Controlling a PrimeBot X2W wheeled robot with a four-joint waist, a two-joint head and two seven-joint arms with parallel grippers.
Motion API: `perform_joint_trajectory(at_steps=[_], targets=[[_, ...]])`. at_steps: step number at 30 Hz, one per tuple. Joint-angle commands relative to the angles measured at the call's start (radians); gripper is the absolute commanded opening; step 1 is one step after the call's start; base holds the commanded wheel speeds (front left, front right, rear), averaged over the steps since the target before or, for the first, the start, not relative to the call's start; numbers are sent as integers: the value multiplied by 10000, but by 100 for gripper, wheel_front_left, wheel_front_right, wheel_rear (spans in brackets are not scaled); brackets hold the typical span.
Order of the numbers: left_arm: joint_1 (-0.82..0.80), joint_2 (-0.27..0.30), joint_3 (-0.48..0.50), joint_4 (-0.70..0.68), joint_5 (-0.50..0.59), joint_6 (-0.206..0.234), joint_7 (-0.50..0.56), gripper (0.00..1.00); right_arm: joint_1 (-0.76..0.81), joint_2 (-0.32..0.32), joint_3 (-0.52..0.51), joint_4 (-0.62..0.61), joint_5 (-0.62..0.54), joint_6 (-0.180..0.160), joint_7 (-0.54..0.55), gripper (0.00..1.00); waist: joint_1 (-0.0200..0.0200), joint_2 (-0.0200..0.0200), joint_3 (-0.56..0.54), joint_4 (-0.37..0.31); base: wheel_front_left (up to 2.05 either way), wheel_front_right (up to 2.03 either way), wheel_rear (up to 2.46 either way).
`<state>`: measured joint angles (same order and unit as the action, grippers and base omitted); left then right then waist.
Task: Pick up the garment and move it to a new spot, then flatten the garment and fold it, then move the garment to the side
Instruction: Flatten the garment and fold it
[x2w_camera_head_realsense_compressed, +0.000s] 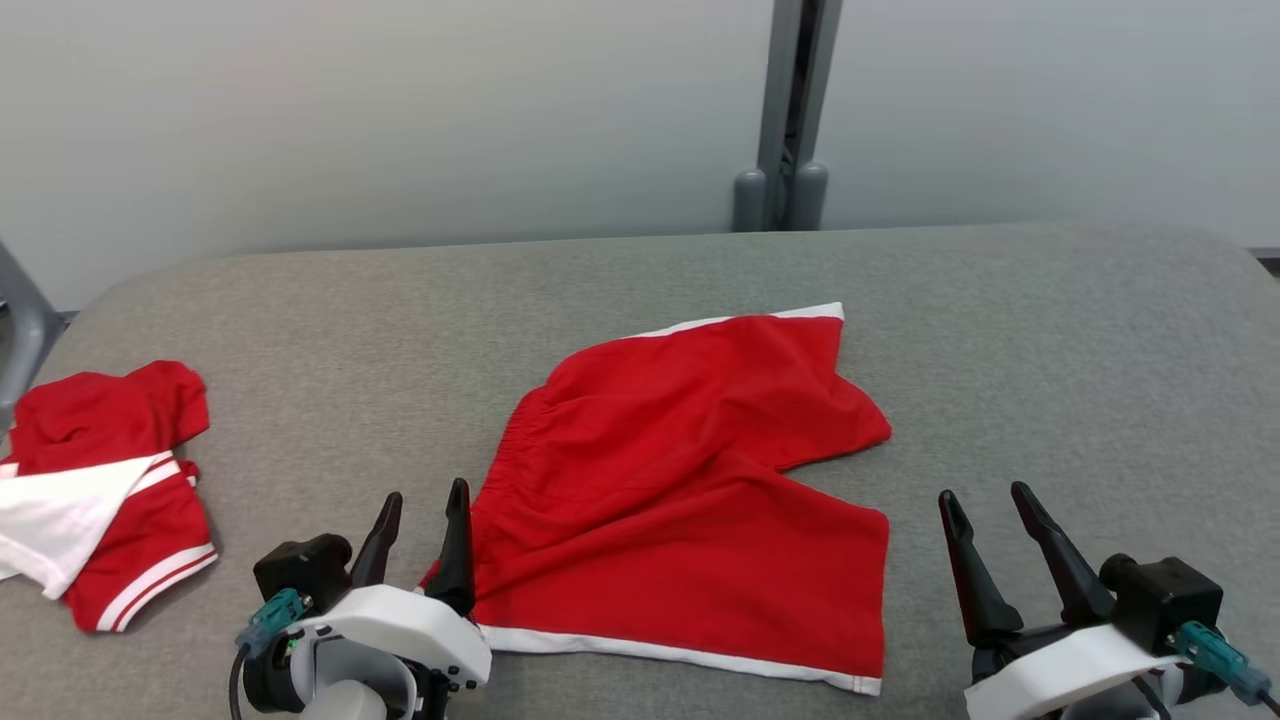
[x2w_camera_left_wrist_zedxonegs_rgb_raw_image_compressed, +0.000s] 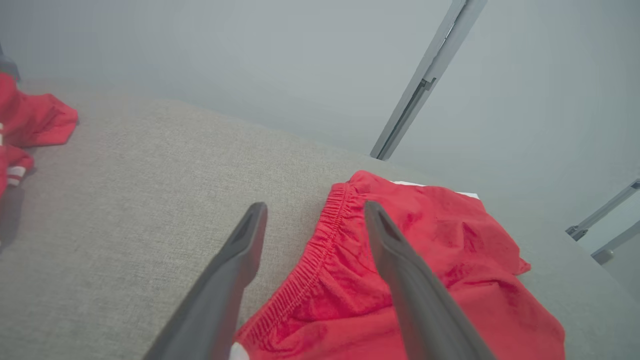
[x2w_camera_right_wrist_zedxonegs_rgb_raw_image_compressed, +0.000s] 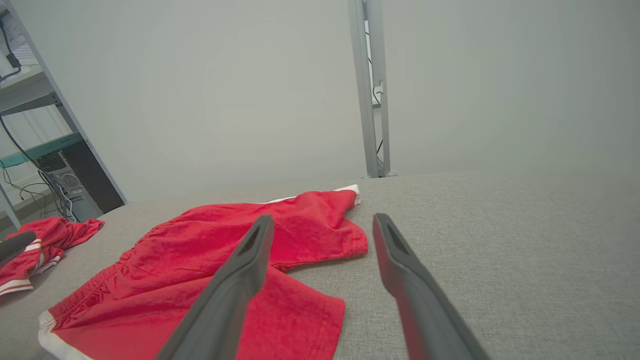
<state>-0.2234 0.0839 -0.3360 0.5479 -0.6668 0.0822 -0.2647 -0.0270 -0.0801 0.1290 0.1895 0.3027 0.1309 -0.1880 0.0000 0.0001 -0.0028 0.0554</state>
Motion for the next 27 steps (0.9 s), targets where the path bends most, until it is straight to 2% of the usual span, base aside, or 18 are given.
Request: perform_joint_trajectory(at_steps=[1, 8, 12, 20, 27], targets=[[86, 69, 36, -168, 213, 77, -12, 100, -127, -40, 53, -112, -32, -2, -29, 100, 0, -1, 171, -340, 0, 0, 0], [-880, 199, -139, 52, 533, 219, 218, 100, -482, -35, 322, -506, -212, -2, 111, 100, 0, -1, 865, -1044, 0, 0, 0], [-2055, 440, -295, 572, 875, 369, 729, 100, -739, 21, 469, -759, -336, -2, 127, 100, 0, -1, 1491, -1493, 0, 0, 0], [-4247, 676, -745, 2272, 1203, 74, 2113, 100, -997, 177, 660, -671, -384, -2, -75, 100, 0, -1, 2274, -2060, 0, 0, 0], [-5551, 904, -1093, 3842, 1576, 48, 2700, 100, -1276, 263, 886, -486, -123, -2, -251, 100, 0, -1, 2643, -2406, 0, 0, 0]])
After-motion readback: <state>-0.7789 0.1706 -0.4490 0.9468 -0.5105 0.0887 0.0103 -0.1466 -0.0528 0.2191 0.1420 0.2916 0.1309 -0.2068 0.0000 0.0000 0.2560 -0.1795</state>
